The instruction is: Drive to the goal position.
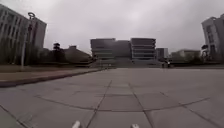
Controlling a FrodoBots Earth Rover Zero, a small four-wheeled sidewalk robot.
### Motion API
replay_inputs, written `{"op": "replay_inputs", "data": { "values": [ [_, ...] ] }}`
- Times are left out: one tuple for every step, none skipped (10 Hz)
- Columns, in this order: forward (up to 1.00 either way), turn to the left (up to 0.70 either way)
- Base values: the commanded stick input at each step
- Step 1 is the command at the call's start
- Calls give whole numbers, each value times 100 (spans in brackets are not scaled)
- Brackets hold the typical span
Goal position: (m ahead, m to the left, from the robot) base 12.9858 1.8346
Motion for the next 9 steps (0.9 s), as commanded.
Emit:
{"op": "replay_inputs", "data": {
  "values": [
    [70, -10],
    [70, -5],
    [70, 0],
    [70, 0],
    [70, 0],
    [70, 0],
    [70, 0],
    [70, 0],
    [70, 0]
  ]
}}
